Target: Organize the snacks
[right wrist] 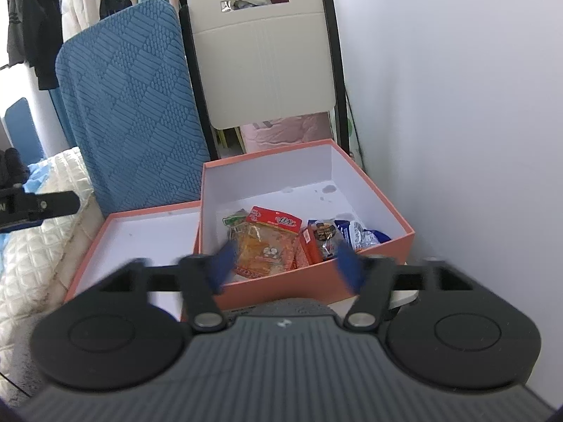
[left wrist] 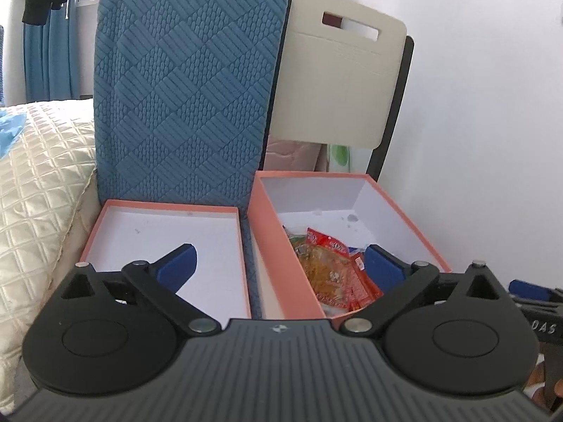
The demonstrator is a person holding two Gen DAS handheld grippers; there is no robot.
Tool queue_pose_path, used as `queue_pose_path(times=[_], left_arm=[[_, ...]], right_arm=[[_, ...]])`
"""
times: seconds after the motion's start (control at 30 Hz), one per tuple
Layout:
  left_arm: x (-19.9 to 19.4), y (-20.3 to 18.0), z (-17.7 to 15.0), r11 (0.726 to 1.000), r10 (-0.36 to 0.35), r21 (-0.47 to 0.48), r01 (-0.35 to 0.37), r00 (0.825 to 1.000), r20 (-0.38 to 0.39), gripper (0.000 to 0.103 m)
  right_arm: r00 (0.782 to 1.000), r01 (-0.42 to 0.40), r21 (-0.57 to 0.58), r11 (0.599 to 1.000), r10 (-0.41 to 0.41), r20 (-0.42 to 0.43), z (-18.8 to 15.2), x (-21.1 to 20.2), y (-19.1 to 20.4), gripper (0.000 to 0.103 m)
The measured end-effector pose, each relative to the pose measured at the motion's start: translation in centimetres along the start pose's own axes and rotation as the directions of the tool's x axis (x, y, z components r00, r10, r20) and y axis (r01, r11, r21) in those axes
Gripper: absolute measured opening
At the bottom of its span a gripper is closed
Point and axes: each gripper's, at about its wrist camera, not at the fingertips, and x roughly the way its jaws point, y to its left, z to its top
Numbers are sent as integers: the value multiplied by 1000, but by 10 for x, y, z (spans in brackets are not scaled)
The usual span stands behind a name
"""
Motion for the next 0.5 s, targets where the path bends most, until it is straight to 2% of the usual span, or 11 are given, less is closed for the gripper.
queue_pose_path(times=[0.03, 0.5], left_arm=[[0, 0, 0, 1000, 2, -1, -2, 1000, -1, 103], [1, 4, 0, 999, 28, -24, -28, 1000, -7, 103]], right_arm=[[1000, 3, 7, 1000, -3, 11, 0, 0, -1, 103], [1000, 21, 9, 1000, -21, 0, 0, 4, -2, 103]])
